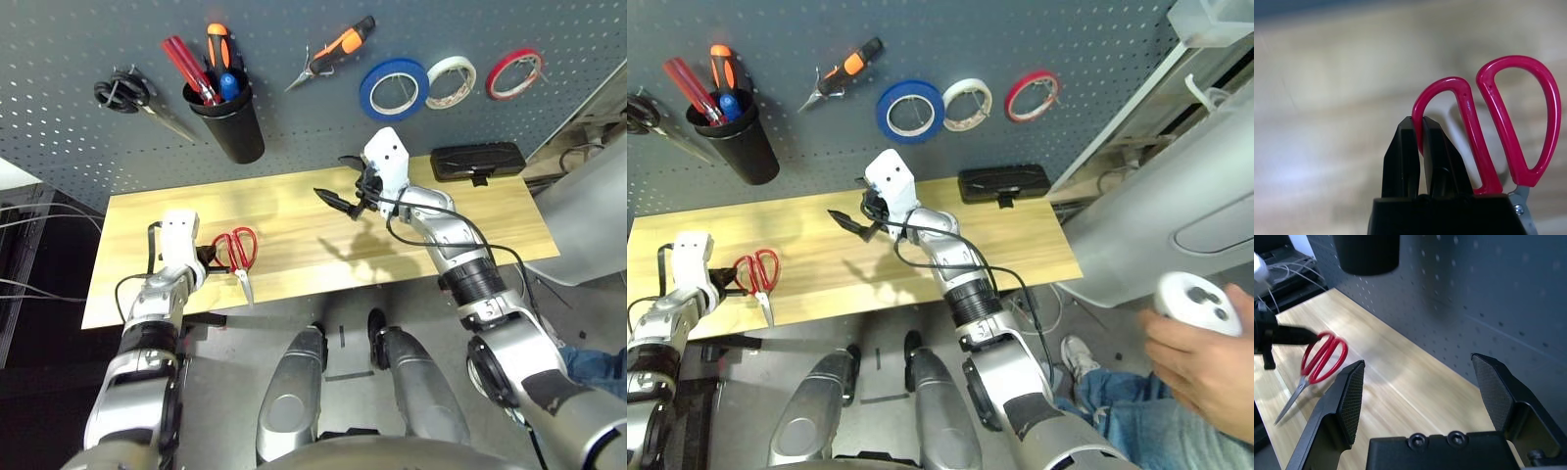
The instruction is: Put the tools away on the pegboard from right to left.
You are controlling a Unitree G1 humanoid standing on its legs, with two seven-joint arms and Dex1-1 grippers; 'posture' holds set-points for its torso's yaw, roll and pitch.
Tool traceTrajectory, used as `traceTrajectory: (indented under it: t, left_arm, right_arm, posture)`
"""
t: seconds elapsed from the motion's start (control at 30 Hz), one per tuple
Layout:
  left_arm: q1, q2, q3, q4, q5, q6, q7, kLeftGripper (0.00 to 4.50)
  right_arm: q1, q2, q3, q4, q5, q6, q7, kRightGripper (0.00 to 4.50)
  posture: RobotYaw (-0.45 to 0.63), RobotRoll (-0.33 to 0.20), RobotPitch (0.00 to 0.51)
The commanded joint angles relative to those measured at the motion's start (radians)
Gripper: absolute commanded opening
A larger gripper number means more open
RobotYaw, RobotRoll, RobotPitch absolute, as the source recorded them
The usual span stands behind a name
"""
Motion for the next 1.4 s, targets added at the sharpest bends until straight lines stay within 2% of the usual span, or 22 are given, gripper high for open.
traceTrajectory:
  t: [0.03,0.33,0.53,0.83,1.03,1.4]
  left_arm:
    - [0.06,0.013,0.028,-0.113,-0.022,-0.146,-0.048,0.01]
    - [0.086,0.051,0.097,-0.285,-0.039,-0.341,-0.06,0.01]
    - [0.087,0.096,0.112,-0.331,0.018,-0.459,-0.04,0.01]
    - [0.025,0.18,0.156,-0.373,0.11,-0.565,0.05,0.01]
    - [-0.015,0.245,0.166,-0.333,0.158,-0.589,0.079,0.01]
    - [-0.097,0.271,0.149,-0.147,0.151,-0.628,0.089,0.01]
  right_arm:
    - [0.002,-0.006,-0.003,-0.033,0.016,-0.004,0.024,4.5]
    - [-0.021,-0.017,-0.02,-0.043,0.024,-0.006,0.04,4.5]
    - [-0.032,-0.012,-0.022,-0.041,0.025,-0.008,0.043,4.5]
    - [-0.04,-0.01,-0.023,-0.033,0.026,-0.014,0.047,4.5]
    - [-0.04,-0.008,-0.022,-0.025,0.024,-0.019,0.046,4.5]
    - [-0.043,-0.001,-0.024,-0.017,0.021,-0.023,0.039,4.5]
  posture:
    - [0.16,0.0,0.266]
    - [0.17,0.0,0.266]
    - [0.17,0.0,0.264]
    - [0.17,0.0,0.263]
    - [0.18,0.0,0.259]
    - [0.17,0.0,0.251]
